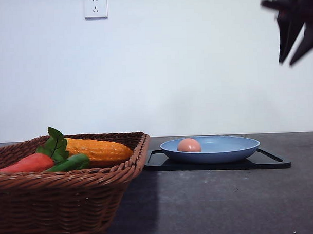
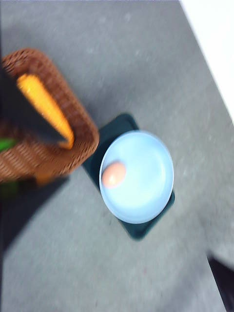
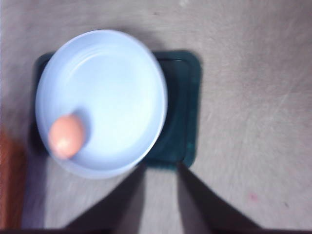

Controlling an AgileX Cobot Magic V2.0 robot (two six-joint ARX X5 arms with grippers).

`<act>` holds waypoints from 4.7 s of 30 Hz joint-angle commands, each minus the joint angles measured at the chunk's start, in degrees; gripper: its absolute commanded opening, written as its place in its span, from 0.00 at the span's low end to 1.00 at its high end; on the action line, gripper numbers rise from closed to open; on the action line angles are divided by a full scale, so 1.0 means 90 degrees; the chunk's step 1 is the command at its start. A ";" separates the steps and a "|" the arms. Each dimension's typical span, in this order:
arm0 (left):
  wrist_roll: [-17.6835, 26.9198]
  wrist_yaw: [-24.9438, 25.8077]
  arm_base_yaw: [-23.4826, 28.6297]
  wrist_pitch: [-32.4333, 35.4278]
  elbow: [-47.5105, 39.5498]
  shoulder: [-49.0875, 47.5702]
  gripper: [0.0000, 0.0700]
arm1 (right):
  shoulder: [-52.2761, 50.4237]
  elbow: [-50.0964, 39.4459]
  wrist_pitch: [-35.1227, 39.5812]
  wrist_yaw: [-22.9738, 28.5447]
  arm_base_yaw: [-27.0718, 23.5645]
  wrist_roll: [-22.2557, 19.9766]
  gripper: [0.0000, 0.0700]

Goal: Transfer egg from basket to plate and serve

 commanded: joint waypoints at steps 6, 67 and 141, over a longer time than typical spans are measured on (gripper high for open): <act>0.0399 -0.0038 0.0420 0.0323 0.0076 0.0171 0.00 | -0.1426 -0.0451 0.0015 0.0447 0.0893 -0.0679 0.00; -0.0256 0.0058 0.3990 0.3691 -0.6497 -0.6265 0.00 | -0.5728 -0.6505 0.5468 0.2016 0.2360 -0.0030 0.00; -0.0651 0.0443 0.4821 0.3880 -0.8682 -0.7214 0.00 | -0.9549 -0.9565 0.6296 0.1064 -0.0485 -0.0606 0.00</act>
